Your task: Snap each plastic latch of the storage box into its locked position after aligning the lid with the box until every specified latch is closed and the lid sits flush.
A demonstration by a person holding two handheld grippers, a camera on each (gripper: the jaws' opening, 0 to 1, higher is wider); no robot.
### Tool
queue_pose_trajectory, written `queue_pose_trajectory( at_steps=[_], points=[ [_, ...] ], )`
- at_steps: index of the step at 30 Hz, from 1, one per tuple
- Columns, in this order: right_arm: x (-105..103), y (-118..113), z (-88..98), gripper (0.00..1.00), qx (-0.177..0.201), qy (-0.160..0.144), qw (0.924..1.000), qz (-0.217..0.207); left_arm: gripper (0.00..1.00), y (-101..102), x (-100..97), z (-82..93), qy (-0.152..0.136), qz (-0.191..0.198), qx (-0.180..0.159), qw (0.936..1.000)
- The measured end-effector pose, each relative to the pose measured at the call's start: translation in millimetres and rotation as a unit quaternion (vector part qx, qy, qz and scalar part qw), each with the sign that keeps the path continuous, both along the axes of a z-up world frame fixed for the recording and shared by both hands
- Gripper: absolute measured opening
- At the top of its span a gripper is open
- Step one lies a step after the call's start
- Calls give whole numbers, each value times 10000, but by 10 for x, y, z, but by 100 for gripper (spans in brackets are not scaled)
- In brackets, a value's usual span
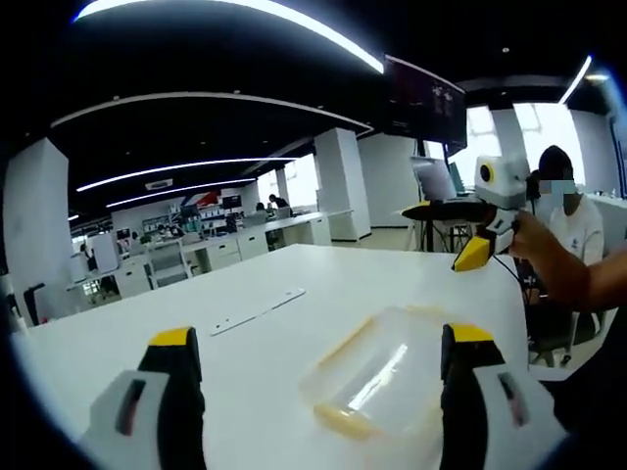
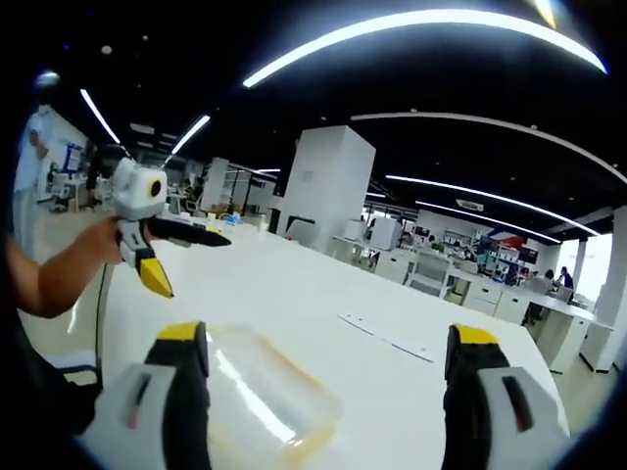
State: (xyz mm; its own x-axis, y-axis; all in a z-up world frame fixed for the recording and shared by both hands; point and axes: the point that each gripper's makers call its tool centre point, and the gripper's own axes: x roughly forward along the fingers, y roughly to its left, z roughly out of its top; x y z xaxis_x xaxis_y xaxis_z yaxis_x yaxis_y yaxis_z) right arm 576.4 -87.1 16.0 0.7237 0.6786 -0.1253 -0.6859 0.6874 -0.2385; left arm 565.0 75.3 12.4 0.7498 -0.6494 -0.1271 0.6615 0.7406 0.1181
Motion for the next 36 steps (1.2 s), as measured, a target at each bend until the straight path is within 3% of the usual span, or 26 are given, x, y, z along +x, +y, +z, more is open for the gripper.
queue_pose_trajectory(
  at_steps=[12,25,36],
  points=[
    [-40,2,-39,100,8,-37,10000,-10,100,-98,-93,12,-76,-148,62,9998],
    [-92,14,-320,100,27,171,9998,122,100,-213,-174,-264,110,-248,31,9996],
    [-73,48,-434,100,103,325,9992,191,100,-203,-154,-410,214,-213,4,9995]
  ],
)
